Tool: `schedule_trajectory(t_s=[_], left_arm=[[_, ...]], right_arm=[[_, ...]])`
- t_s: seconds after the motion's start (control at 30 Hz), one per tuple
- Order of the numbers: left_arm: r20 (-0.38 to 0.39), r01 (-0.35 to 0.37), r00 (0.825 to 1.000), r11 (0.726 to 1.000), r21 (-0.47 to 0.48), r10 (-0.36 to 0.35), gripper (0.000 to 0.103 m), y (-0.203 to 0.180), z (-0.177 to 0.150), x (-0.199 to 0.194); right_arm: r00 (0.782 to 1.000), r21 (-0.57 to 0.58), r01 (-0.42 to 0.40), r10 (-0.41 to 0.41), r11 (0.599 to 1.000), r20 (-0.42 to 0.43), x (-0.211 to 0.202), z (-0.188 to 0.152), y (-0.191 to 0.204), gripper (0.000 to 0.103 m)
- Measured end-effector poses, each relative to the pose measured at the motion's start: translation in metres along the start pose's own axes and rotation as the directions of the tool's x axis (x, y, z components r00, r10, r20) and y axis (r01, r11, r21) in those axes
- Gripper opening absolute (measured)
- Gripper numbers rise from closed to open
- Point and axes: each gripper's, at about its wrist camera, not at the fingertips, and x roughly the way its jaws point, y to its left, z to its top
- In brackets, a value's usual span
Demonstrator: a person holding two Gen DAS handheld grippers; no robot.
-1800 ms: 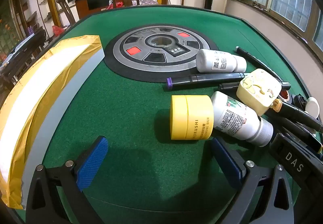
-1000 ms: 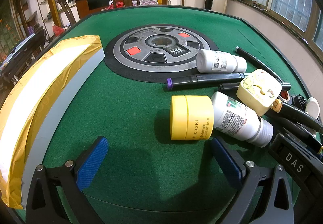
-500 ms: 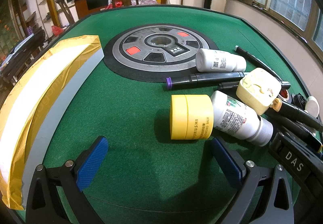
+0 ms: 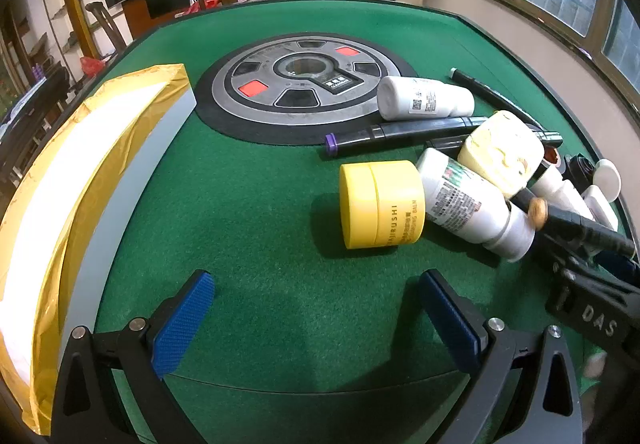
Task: Organize rigid objects
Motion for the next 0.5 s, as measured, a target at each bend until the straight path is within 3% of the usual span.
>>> schedule_trajectory(t_s=[0.5], left_arm=[[0.027,0.002,1.000,1.000,-0.004,-0.002,0.103,0.001,0.000,0.001]], right_arm=[[1.000,-0.008,-0.002,0.002,1.000,0.015,-0.008,-0.009,0.001,0.103]])
